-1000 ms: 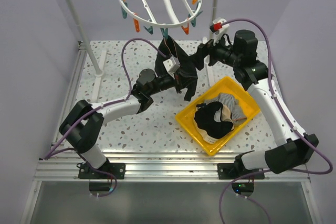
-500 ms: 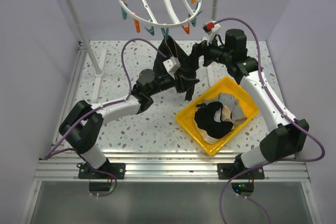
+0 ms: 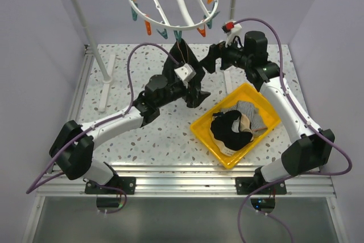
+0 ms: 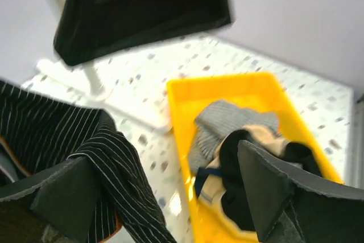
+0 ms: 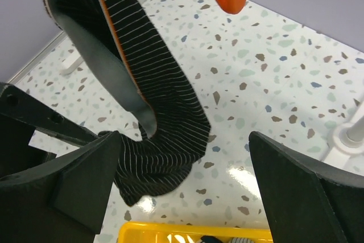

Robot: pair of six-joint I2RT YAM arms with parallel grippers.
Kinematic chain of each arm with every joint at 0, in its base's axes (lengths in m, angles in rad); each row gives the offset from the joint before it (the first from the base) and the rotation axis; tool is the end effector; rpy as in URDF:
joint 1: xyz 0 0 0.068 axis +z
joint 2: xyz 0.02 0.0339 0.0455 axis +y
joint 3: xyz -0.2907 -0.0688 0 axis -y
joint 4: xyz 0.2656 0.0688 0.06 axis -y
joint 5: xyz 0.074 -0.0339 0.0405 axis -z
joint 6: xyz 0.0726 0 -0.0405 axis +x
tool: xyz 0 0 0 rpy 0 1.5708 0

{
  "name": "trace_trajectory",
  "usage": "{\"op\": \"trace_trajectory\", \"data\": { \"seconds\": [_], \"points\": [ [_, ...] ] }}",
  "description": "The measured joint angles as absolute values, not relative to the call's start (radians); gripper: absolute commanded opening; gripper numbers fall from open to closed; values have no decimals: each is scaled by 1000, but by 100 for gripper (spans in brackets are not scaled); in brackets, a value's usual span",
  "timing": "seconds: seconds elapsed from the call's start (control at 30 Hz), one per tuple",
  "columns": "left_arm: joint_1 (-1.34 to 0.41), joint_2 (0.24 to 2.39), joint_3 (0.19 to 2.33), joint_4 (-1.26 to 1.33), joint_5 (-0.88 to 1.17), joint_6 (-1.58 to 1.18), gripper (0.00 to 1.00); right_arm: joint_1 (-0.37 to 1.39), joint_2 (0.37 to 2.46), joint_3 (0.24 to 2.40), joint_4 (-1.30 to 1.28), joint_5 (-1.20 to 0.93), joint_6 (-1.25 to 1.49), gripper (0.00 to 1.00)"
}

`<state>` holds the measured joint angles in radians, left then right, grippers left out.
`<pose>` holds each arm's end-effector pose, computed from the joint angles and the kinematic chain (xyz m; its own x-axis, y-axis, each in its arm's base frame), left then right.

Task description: Remove the underwear clipped to the hanger

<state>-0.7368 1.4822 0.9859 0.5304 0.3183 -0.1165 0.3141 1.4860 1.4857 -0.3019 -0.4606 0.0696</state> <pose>0.2804 -0.2851 0.3342 -0.0760 -0.0801 -0.9939 0.8669 0.4873 -0.1056 0.3645 0.1523 0.4217 -0.3297 -0.0416 -0.9432 -0.6590 0.7255 0.1984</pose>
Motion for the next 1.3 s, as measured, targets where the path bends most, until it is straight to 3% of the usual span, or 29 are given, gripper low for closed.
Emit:
{"op": "trace_trajectory", "data": {
  "seconds": [0.2, 0.47, 0.77, 1.17, 1.3],
  "points": [
    [-750, 1475, 986, 316, 117, -38, 100, 313, 1486, 1484, -299, -429, 51, 99],
    [-759, 1413, 994, 246, 28, -4, 100, 312, 1480, 1428, -283, -522, -25, 99],
    [-766, 1384, 1043, 79, -268, -80, 100, 312, 1468, 1372, -257, -534, -29, 99],
    [-788, 1382, 1232, -223, -474, -239, 100, 312, 1419, 1304, -216, -532, -28, 99],
    [-801, 1379, 1232, -280, -447, -247, 100, 312, 1412, 1287, -213, -540, -34, 99]
  ]
}}
